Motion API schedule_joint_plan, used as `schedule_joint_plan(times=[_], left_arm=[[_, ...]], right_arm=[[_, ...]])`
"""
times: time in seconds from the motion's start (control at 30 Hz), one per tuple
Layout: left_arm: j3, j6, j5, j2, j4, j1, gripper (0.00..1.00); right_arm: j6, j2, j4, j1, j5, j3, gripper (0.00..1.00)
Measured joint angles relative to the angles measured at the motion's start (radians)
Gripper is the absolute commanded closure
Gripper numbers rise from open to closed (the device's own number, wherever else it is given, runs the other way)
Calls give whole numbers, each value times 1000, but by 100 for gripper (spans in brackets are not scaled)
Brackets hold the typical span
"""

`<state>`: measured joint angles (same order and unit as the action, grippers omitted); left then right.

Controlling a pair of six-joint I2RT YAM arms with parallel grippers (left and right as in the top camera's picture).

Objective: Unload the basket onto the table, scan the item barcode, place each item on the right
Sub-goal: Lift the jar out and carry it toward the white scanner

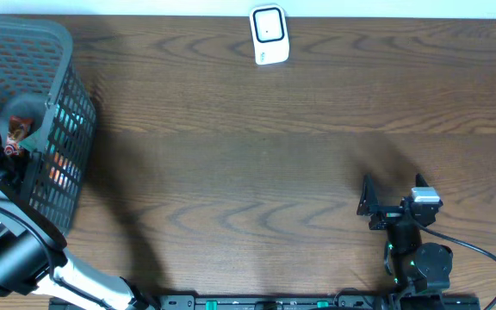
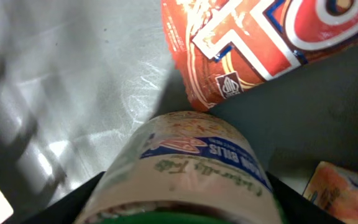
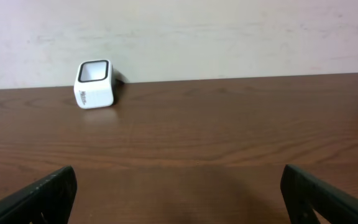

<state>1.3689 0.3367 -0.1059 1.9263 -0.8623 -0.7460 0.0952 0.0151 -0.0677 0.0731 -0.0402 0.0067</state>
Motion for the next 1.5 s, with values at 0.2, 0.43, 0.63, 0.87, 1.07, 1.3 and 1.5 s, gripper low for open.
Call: schedule_joint_plan(times=[0.2, 0.43, 0.63, 0.87, 1.07, 1.3, 1.5], left_arm=[[8, 0, -2, 0, -48, 0, 35], [47, 0, 8, -32, -109, 0, 35], [134, 0, 110, -244, -90, 0, 35], [177, 16, 356, -536, 51, 0, 34], [180, 92, 698, -637, 200, 27, 34], [180, 171, 900, -612, 240, 240, 34], [177, 191, 846, -552, 157, 549, 34]], right_arm=[[0, 0, 0, 0, 0, 0, 1], [0, 0, 0, 0, 0, 0, 1], [0, 0, 0, 0, 0, 0, 1], [0, 0, 0, 0, 0, 0, 1], [0, 0, 0, 0, 0, 0, 1], [0, 0, 0, 0, 0, 0, 1], [0, 0, 0, 0, 0, 0, 1]])
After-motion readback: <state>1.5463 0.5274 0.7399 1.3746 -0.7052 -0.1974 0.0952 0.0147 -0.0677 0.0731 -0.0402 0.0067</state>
